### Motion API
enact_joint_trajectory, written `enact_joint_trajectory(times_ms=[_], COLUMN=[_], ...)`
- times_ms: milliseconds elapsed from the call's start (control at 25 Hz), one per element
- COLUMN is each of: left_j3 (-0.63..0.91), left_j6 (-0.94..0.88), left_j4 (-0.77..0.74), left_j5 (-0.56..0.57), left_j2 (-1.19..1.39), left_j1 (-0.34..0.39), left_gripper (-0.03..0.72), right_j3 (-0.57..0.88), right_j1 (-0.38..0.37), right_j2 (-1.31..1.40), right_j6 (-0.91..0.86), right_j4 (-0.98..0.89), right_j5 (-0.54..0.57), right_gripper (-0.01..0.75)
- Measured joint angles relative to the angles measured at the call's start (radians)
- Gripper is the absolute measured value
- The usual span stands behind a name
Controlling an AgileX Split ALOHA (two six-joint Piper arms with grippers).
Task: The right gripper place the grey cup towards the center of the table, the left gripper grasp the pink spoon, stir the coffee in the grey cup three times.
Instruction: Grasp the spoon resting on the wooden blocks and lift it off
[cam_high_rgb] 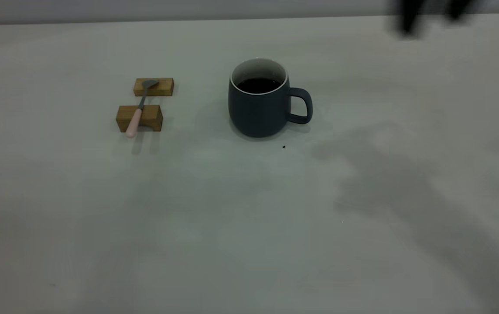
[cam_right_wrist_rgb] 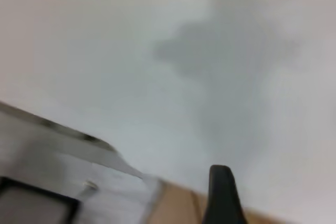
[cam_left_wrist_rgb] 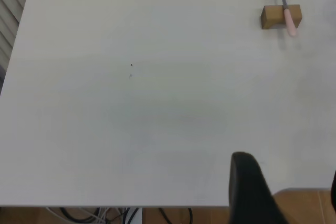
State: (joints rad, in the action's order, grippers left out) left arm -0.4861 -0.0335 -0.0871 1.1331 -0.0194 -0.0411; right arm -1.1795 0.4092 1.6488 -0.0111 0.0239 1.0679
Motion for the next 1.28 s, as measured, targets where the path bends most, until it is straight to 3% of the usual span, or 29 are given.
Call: enact_joint_trajectory(times_ms=[200, 560, 680, 1280], left_j3=[0.000, 0.000, 0.000, 0.000], left_j6=[0.000, 0.000, 0.000, 0.000], left_j4=[0.000, 0.000, 0.000, 0.000], left_j5=[0.000, 0.000, 0.000, 0.000], left_j2=[0.000, 0.000, 0.000, 0.000], left_j1=[0.000, 0.000, 0.000, 0.000], left_gripper=[0.446, 0.446, 0.446, 0.446], right_j3=[0.305, 0.671, 0.704, 0.709], right_j1=[-0.035, -0.280, -0.337, -0.345], right_j2=[-0.299, -0.869, -1.080, -1.626], right_j6=[-0.096, -0.105, -0.106, -0.108], right_j4=[0.085, 0.076, 0.078, 0.079], right_j5=[0.046, 0.044, 0.044, 0.062], right_gripper=[0.582, 0.582, 0.582, 0.582])
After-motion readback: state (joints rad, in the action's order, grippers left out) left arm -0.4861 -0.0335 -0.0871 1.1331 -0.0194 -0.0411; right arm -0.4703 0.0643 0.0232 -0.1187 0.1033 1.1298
